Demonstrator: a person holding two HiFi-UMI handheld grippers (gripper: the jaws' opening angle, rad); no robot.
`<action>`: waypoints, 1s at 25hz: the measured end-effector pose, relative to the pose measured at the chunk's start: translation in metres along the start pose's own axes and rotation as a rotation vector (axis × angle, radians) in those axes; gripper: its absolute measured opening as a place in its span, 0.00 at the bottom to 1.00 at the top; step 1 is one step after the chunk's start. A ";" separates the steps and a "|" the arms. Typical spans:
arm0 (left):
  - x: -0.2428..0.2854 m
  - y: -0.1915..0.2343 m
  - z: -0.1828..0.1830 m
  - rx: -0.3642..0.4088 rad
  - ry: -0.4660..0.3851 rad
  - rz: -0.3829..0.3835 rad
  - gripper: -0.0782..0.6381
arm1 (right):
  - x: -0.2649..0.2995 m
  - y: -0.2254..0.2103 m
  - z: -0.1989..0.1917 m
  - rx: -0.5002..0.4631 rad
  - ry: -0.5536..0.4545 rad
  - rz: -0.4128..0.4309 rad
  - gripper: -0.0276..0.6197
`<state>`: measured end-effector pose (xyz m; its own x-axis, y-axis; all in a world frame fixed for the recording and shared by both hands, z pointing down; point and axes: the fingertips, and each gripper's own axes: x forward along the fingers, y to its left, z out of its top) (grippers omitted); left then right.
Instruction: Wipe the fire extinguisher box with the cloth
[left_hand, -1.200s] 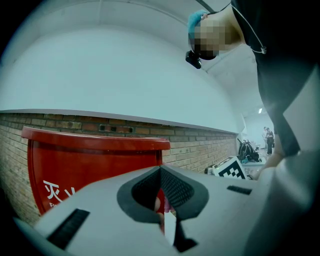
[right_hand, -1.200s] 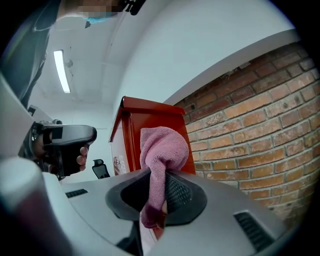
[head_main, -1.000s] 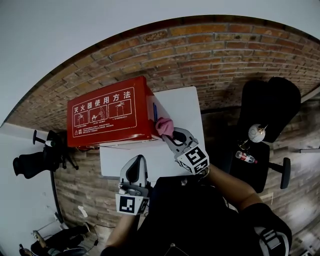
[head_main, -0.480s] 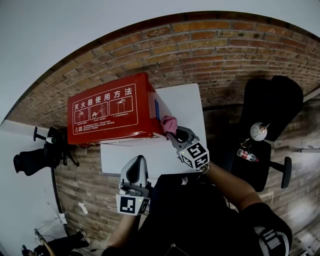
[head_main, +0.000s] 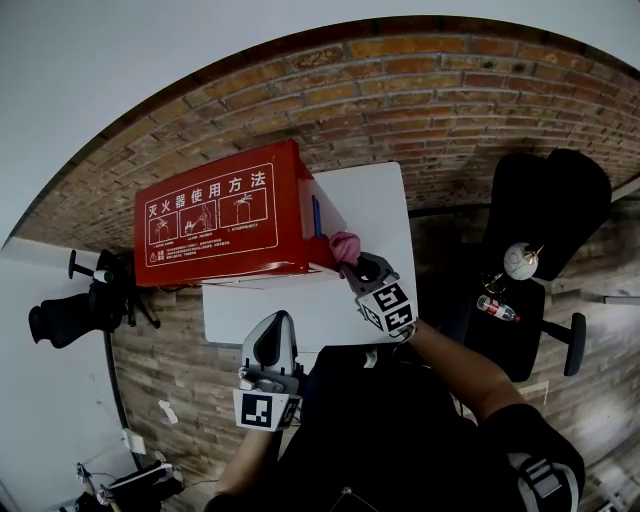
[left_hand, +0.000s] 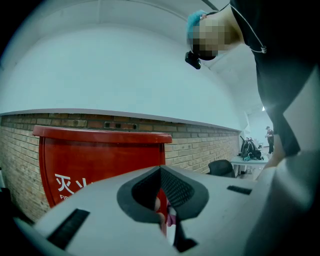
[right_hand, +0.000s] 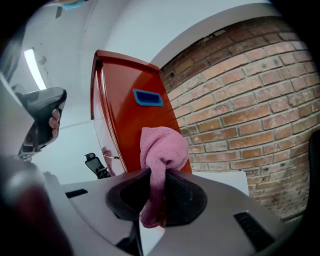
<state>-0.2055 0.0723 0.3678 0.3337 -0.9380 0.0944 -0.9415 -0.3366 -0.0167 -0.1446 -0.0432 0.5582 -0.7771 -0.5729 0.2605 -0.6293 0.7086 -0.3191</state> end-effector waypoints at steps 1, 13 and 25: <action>0.000 0.000 0.000 0.001 0.003 0.001 0.18 | 0.001 -0.002 -0.004 0.001 0.007 -0.003 0.15; 0.001 0.006 -0.006 0.005 0.022 0.010 0.18 | 0.011 -0.012 -0.029 0.022 0.055 -0.034 0.15; 0.007 0.012 -0.008 0.010 0.038 0.001 0.18 | 0.022 -0.026 -0.066 0.039 0.122 -0.073 0.15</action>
<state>-0.2143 0.0623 0.3757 0.3306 -0.9345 0.1318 -0.9412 -0.3368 -0.0268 -0.1456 -0.0470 0.6325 -0.7250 -0.5659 0.3926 -0.6854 0.6494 -0.3295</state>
